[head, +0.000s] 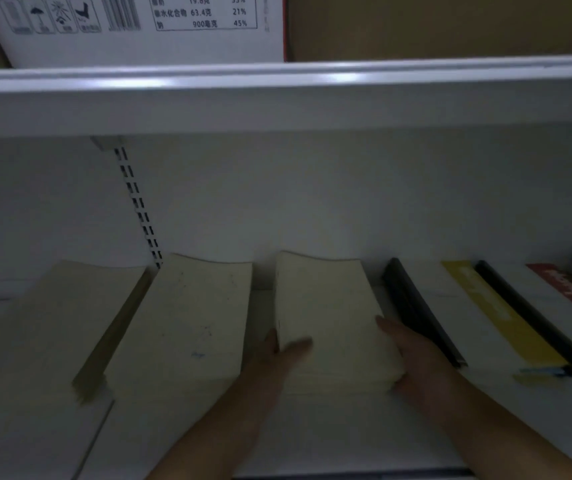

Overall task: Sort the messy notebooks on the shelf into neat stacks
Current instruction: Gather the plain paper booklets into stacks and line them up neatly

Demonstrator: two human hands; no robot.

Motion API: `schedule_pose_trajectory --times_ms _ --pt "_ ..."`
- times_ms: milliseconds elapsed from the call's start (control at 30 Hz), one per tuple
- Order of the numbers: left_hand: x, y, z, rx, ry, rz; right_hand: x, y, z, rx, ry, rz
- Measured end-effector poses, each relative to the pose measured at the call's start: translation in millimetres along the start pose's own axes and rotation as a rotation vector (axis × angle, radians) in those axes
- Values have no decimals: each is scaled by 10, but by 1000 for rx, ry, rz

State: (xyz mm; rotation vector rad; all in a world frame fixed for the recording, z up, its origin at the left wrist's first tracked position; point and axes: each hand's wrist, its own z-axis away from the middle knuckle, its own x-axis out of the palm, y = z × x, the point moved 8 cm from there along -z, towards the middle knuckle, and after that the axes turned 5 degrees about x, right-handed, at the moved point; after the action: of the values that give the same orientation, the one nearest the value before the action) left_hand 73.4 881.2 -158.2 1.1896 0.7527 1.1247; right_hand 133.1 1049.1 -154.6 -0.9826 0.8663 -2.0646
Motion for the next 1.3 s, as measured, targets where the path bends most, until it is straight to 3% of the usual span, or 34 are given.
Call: schedule_pose_trajectory --times_ms 67,233,533,667,867,1133,1300 --pt "-60 -80 -25 -89 76 108 -39 9 -14 6 12 21" --pt "-121 -107 62 -58 195 175 28 20 -28 -31 -57 -25" --pt "-206 -121 71 -64 289 74 32 40 -67 -106 -149 65" --pt "-232 -50 74 -94 285 -18 -7 -14 -70 -178 -86 274" --pt "-84 135 89 -108 244 -51 -11 -58 -91 -195 -109 375" --pt "-37 415 -11 -22 388 -417 2 -24 -170 -193 -101 382" --pt "59 476 -13 58 265 -667 -19 -1 -233 -205 -95 407"
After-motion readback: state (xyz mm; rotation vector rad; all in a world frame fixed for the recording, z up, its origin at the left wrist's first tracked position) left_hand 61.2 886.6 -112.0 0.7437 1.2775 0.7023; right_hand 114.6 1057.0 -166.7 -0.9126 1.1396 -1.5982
